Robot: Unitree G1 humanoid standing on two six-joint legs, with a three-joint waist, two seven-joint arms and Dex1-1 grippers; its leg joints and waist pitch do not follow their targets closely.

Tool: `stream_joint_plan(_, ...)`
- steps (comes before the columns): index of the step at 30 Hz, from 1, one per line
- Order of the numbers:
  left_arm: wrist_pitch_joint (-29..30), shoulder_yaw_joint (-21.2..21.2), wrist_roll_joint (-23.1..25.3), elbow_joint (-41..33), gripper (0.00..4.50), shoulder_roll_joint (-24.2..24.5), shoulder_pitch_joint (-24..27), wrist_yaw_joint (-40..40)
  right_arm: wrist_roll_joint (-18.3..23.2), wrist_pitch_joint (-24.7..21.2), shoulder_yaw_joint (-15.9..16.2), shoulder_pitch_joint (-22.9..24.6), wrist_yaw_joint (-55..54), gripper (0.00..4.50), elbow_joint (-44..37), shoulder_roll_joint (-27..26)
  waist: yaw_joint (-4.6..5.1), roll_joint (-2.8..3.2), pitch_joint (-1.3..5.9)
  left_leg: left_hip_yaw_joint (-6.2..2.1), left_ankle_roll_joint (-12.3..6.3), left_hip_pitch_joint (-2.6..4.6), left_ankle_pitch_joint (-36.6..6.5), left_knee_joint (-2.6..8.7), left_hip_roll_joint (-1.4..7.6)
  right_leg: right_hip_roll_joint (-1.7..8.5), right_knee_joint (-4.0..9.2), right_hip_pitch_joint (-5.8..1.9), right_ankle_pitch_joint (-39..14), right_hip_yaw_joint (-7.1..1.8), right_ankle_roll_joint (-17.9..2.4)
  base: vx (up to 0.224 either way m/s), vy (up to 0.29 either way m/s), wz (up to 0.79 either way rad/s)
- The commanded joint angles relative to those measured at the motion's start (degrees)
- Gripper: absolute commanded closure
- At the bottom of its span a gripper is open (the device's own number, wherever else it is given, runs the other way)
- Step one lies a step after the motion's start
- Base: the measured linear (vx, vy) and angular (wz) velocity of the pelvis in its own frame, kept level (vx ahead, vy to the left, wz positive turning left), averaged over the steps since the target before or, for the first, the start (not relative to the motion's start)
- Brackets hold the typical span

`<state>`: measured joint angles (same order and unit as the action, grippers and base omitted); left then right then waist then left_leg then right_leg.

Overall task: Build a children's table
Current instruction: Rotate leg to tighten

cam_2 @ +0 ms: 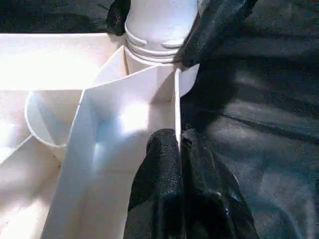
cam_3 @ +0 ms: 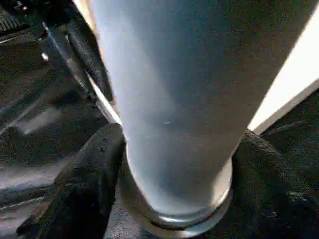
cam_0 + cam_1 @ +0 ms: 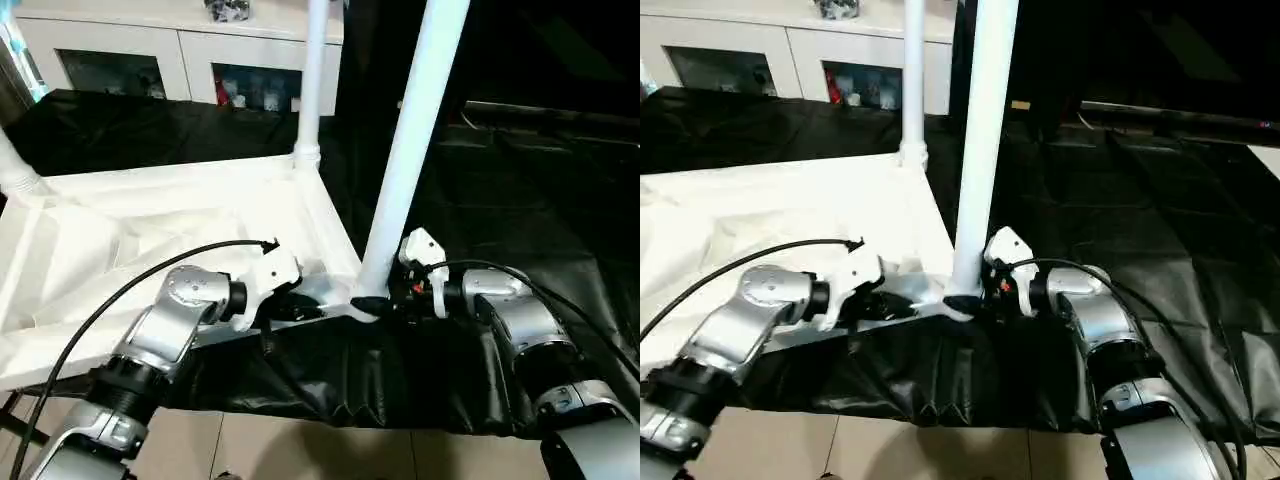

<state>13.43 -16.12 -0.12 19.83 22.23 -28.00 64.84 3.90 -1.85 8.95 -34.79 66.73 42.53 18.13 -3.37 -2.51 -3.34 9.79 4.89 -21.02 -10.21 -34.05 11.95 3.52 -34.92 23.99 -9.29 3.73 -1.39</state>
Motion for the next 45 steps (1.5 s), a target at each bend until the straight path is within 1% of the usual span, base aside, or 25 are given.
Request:
stream_joint_plan(1,-1.5,-0.4,-1.8,-2.9,4.5,-0.6,-0.5,1.0,-0.1,-0.6,1.6,1.1,2.0,1.52,-1.3,0.0,0.13,0.09,3.75,0.07,-2.56,0.5,-12.9,4.01,1.39,3.95,4.44,-3.16,-17.4,-2.58,-11.1,0.0,0.0,0.0)
stream_joint_plan(2,-1.2,-0.6,-1.9,-3.1,4.5,-0.5,-0.4,1.3,0.0,-0.8,1.8,1.2,2.4,1.52,-1.5,0.0,0.06,0.25,3.8,0.05,-2.5,0.47,-12.8,3.99,1.32,3.96,4.41,-3.23,-17.2,-2.6,-11.0,0.0,0.0,0.0)
stream_joint_plan(7,-0.2,-0.6,-2.5,-3.6,4.5,-0.7,0.4,1.7,0.6,-1.7,2.1,2.3,3.1,1.75,-2.6,-0.6,0.09,0.15,3.82,0.05,-2.45,0.48,-12.6,3.98,1.38,3.95,4.33,-3.26,-16.5,-2.6,-11.3,0.0,0.0,0.0)
stream_joint_plan(10,0.0,0.1,-1.6,-1.8,4.5,-2.1,-0.6,-1.8,0.7,-2.0,1.0,2.4,-0.8,1.78,-1.5,-2.7,0.16,0.13,3.73,0.02,-2.18,0.52,-13.1,4.04,1.32,3.89,4.44,-3.17,-17.6,-2.57,-11.0,0.0,0.0,0.0)
stream_joint_plan(11,0.1,0.4,-1.0,-0.8,4.5,-3.1,-1.4,-3.9,0.2,-1.9,0.2,2.1,-5.4,1.78,-0.4,-4.3,0.24,-0.18,3.69,0.07,-2.14,0.5,-13.4,4.03,1.27,3.88,4.57,-3.14,-18.4,-2.57,-10.8,0.0,0.0,0.0)
stream_joint_plan(13,0.5,0.8,0.6,1.9,4.5,-5.7,-3.6,-8.9,-0.7,-1.6,-1.4,1.4,-14.8,1.78,2.0,-7.6,0.47,-0.45,3.49,-0.05,-0.9,0.69,-14.5,4.12,1.09,3.99,5.05,-2.93,-23.4,-2.49,-9.0,0.0,0.0,0.0)
stream_joint_plan(15,1.0,0.7,1.6,3.1,4.5,-7.1,-4.8,-11.4,-0.9,-1.9,-2.1,0.7,-19.2,1.8,3.5,-9.7,0.44,-0.33,3.57,-0.14,-0.44,0.96,-15.0,4.07,1.13,4.17,5.27,-2.74,-25.3,-2.48,-8.2,0.0,0.0,0.0)
stream_joint_plan(16,1.1,0.7,1.6,3.2,4.5,-7.3,-4.9,-11.6,-1.0,-1.9,-2.2,0.6,-19.8,1.8,3.7,-10.0,0.55,-0.27,3.53,-0.15,-0.42,0.8,-15.1,4.11,1.05,4.08,5.3,-2.73,-25.7,-2.47,-7.8,0.0,0.0,0.0)
stream_joint_plan(21,3.0,0.8,3.4,7.4,4.5,-13.0,-8.7,-19.8,0.0,-3.3,-6.5,-3.6,-36.8,1.8,10.3,-17.4,1.01,-0.07,3.53,-0.25,0.43,0.9,-16.0,4.16,0.96,4.1,5.43,-2.42,-26.1,-2.43,-7.6,0.0,0.0,0.0)
stream_joint_plan(22,3.1,0.8,3.6,7.9,4.5,-13.5,-9.1,-20.6,0.2,-3.3,-7.2,-4.1,-38.6,1.8,11.1,-18.2,0.99,0.02,3.75,-0.36,0.52,0.76,-15.6,4.19,1.01,4.13,5.3,-2.72,-25.0,-2.38,-7.6,0.0,0.0,0.0)
stream_joint_plan(24,3.3,1.3,3.7,9.4,4.5,-15.6,-10.5,-23.0,-0.6,-1.2,-7.4,-5.7,-42.1,1.8,12.8,-20.3,0.96,0.33,3.78,-0.25,0.17,0.64,-14.8,4.19,1.03,4.06,5.05,-2.68,-21.6,-2.51,-8.5,0.0,0.0,0.0)
stream_joint_plan(25,3.0,1.2,3.9,9.7,4.5,-15.8,-10.6,-23.2,-0.9,-0.5,-7.2,-5.8,-41.7,1.8,12.9,-20.5,0.97,0.21,4.01,-0.14,0.01,0.62,-13.9,4.08,1.02,3.97,4.74,-2.8,-18.9,-2.54,-9.1,0.0,0.0,0.0)
stream_joint_plan(26,2.8,1.1,4.1,9.9,4.5,-15.8,-10.7,-23.1,-1.0,-0.1,-7.0,-5.8,-41.3,1.45,12.8,-20.6,0.79,0.24,4.15,-0.09,-0.17,0.67,-13.2,4.0,1.02,3.99,4.58,-2.88,-17.3,-2.56,-9.6,0.0,0.0,0.0)
stream_joint_plan(27,2.3,1.0,4.2,9.9,4.5,-15.7,-10.6,-22.8,-0.8,0.1,-6.8,-5.8,-39.7,1.45,12.4,-20.4,0.67,0.45,4.11,-0.05,-0.68,0.38,-12.0,4.02,1.03,4.0,4.23,-3.14,-14.3,-2.62,-10.4,0.0,0.0,0.0)
stream_joint_plan(28,1.8,0.9,3.8,9.3,4.5,-15.3,-10.2,-21.6,0.0,-0.2,-7.0,-5.7,-36.9,1.45,11.6,-19.6,0.7,0.59,4.22,0.05,-1.1,0.44,-11.3,3.94,1.04,3.83,4.09,-3.23,-11.7,-2.63,-11.1,0.0,0.0,0.0)
stream_joint_plan(29,1.6,0.8,3.7,9.0,4.5,-15.0,-10.1,-21.1,0.2,-0.3,-7.0,-5.7,-36.0,1.07,11.3,-19.2,0.69,0.42,4.29,0.08,-1.43,0.36,-10.8,3.88,1.0,3.8,3.88,-3.41,-10.5,-2.63,-11.5,0.0,0.0,0.0)
stream_joint_plan(30,1.0,0.6,3.8,8.7,4.5,-14.7,-9.8,-20.3,-0.1,0.2,-6.9,-5.7,-35.4,1.04,11.4,-18.7,0.57,0.44,4.27,0.12,-1.99,0.29,-10.1,3.88,1.01,3.9,3.78,-3.53,-9.2,-2.65,-12.1,0.0,0.0,0.0)
stream_joint_plan(31,0.8,0.5,3.7,8.3,4.5,-14.3,-9.4,-19.4,-0.4,0.7,-6.7,-5.7,-34.6,1.02,11.4,-18.0,0.61,0.64,4.19,0.18,-2.17,0.35,-10.6,3.87,1.01,3.92,3.96,-3.51,-9.8,-2.63,-12.4,0.0,0.0,0.0)
stream_joint_plan(33,0.4,0.2,3.6,7.7,4.5,-13.3,-8.7,-18.0,-1.0,2.0,-6.6,-5.9,-33.5,0.99,11.8,-16.6,0.58,0.51,4.09,0.17,-2.22,0.33,-11.4,3.9,1.03,4.01,4.09,-3.54,-11.5,-2.63,-12.3,0.0,0.0,0.0)
stream_joint_plan(35,0.1,-0.1,3.2,6.9,4.5,-12.5,-7.9,-16.4,-0.9,2.6,-6.4,-5.7,-31.5,0.65,11.4,-15.3,0.56,0.57,4.07,0.13,-1.95,0.4,-11.8,3.93,1.09,4.05,4.17,-3.52,-12.9,-2.61,-12.1,0.0,0.0,0.0)
stream_joint_plan(36,0.1,-0.1,3.2,6.9,4.5,-12.5,-7.9,-16.4,-0.9,2.6,-6.4,-5.7,-31.5,0.65,11.4,-15.3,0.58,0.43,4.1,0.1,-2.04,0.41,-12.0,3.89,1.19,4.09,4.11,-3.57,-13.2,-2.61,-12.2,0.0,0.0,0.0)
stream_joint_plan(38,-1.4,-0.6,1.9,4.5,4.5,-9.6,-5.7,-11.2,-0.9,3.7,-5.0,-4.4,-23.9,0.65,9.4,-11.3,0.6,0.5,4.11,0.01,-2.47,0.22,-11.8,3.91,1.3,4.15,4.06,-3.7,-12.6,-2.59,-12.4,0.0,0.0,0.0)
stream_joint_plan(41,-2.2,-0.8,1.2,2.9,4.5,-7.6,-4.3,-7.9,-0.9,4.3,-4.2,-3.5,-18.3,0.65,8.2,-9.1,0.56,0.58,4.14,0.19,-3.13,0.46,-11.0,3.79,1.39,4.04,3.82,-3.49,-9.9,-2.7,-13.4,0.0,0.0,0.0)
stream_joint_plan(42,-2.3,-0.8,0.6,2.2,4.5,-6.7,-3.7,-6.1,-0.9,4.6,-3.7,-3.0,-14.9,0.65,7.4,-7.7,0.46,0.55,4.05,0.19,-3.28,0.32,-11.3,3.82,1.34,4.01,3.88,-3.67,-10.4,-2.66,-13.5,0.0,0.0,0.0)
stream_joint_plan(45,-2.4,-0.9,0.3,1.2,4.5,-4.7,-2.9,-3.8,-0.7,4.4,-2.3,-1.8,-8.8,0.65,5.6,-5.1,0.38,0.58,3.86,0.11,-2.92,0.52,-13.1,3.98,1.39,4.01,4.19,-3.48,-13.8,-2.61,-12.7,0.0,0.0,0.0)
